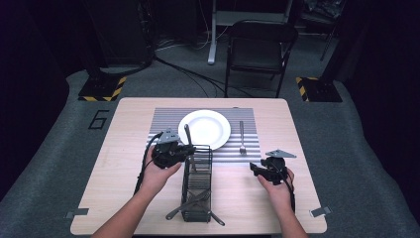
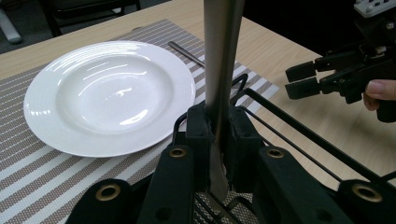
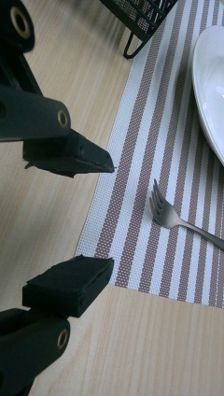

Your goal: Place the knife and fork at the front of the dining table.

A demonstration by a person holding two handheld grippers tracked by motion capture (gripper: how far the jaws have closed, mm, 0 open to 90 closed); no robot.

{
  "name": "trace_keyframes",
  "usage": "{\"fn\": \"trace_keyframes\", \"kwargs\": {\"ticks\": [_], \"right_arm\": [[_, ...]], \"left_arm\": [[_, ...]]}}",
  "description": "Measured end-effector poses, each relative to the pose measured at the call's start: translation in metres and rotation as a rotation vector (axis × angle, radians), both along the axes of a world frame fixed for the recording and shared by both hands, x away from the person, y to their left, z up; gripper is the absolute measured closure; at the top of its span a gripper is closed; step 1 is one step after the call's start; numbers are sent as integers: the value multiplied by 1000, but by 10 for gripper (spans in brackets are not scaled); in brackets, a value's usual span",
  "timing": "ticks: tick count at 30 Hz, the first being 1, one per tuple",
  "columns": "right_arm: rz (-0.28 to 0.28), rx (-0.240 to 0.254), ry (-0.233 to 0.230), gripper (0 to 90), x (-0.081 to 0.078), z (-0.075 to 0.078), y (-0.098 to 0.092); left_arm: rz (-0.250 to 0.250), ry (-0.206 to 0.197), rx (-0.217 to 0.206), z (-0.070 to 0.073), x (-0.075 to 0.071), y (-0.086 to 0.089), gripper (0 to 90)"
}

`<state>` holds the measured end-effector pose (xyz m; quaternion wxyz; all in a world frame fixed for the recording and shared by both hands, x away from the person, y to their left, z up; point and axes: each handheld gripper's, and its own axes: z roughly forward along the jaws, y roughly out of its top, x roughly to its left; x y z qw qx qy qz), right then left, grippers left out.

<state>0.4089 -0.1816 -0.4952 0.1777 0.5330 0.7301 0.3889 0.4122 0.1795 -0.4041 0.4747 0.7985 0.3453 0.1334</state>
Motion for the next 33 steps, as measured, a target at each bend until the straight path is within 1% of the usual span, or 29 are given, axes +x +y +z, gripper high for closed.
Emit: {"fn": "trace_keyframes", "kwargs": {"ticks": [3,7,9,11,12,13,14,20,25,28,30,31,33], "right_arm": [[-2,2,0,461,0,0,-1],[-2,10,4,461,1,-1,-2],[-1,12,6,462,1,-1,-3],[-2,12,7,461,1,-1,-2],[-1,14,7,462,1,-1,-2],[-1,14,7,462,1,-1,-2],[-1,12,7,461,1,-1,-1],[-2,14,7,461,0,-2,-1],[-2,14,7,462,0,-2,-1],[0,15,9,462,0,-2,-1],[0,16,8,461,0,-2,-1],[0,16,8,461,0,-2,-1],[-3,15,8,462,1,-2,-1]], "left_arm": [[0,11,-4,0,1,0,814],[-4,5,2,4,0,-2,815],[-6,4,0,8,0,-2,816],[-6,1,2,13,-1,-2,816],[-9,-5,10,18,-2,-2,816],[-9,-5,10,18,-2,-2,817],[-13,-9,10,22,-2,-3,817],[-24,-11,36,39,-4,-3,817],[-19,-11,44,52,-5,-1,817],[-17,-14,57,62,-5,1,817],[-10,-16,53,70,-5,3,817],[-10,-16,53,70,-5,3,817],[-3,-20,48,75,-4,5,817]]}}
